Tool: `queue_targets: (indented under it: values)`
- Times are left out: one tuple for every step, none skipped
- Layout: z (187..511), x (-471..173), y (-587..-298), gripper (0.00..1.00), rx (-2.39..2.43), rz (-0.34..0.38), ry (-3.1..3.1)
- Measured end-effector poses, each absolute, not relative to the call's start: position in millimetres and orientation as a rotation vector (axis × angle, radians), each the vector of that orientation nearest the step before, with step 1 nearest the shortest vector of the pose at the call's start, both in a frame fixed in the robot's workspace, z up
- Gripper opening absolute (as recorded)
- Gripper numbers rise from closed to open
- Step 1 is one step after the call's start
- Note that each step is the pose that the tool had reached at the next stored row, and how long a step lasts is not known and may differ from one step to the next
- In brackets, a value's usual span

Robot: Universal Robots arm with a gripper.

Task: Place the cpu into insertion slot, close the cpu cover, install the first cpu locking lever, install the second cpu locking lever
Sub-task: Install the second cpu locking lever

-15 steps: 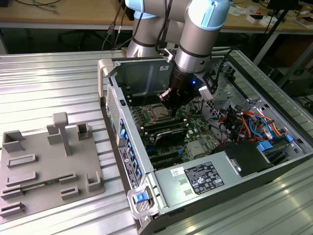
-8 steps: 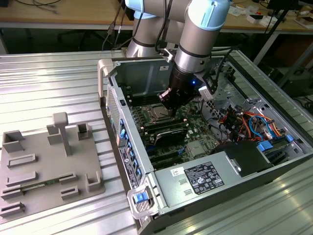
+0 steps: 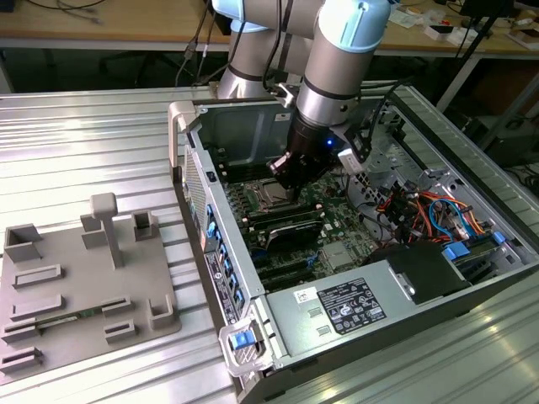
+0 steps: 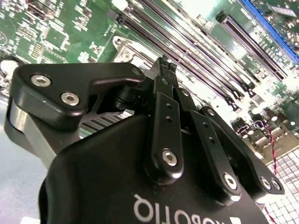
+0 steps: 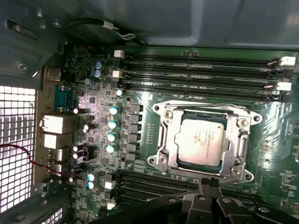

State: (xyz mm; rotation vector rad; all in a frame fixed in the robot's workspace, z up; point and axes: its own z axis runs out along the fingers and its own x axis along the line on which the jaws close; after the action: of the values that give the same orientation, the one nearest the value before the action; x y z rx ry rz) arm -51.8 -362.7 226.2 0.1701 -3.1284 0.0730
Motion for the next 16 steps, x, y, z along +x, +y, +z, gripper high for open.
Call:
queue_targets:
  values:
    - [226, -53, -363, 0.11, 0.17, 0.073, -3.128]
    - [226, -56, -363, 0.11, 0.17, 0.073, -3.128]
    - [225, -58, -363, 0.11, 0.17, 0.073, -3.128]
    - [225, -60, -363, 0.11, 0.17, 0.073, -3.128]
    - [224, -63, -363, 0.11, 0.17, 0.073, -3.128]
    - [224, -64, -363, 0.11, 0.17, 0.073, -3.128]
    - [224, -65, -363, 0.11, 0.17, 0.073, -3.128]
    - [223, -66, -363, 0.11, 0.17, 0.073, -3.128]
    - [223, -67, -363, 0.11, 0.17, 0.073, -3.128]
    - [223, -68, -363, 0.11, 0.17, 0.073, -3.128]
    - [223, -69, -363, 0.11, 0.17, 0.073, -3.128]
    - [223, -69, -363, 0.11, 0.17, 0.073, -3.128]
    - [223, -69, -363, 0.11, 0.17, 0.073, -3.128]
    - [223, -69, -363, 0.11, 0.17, 0.073, -3.128]
    - [223, -68, -363, 0.11, 0.17, 0.073, -3.128]
    - [223, -66, -363, 0.11, 0.17, 0.073, -3.128]
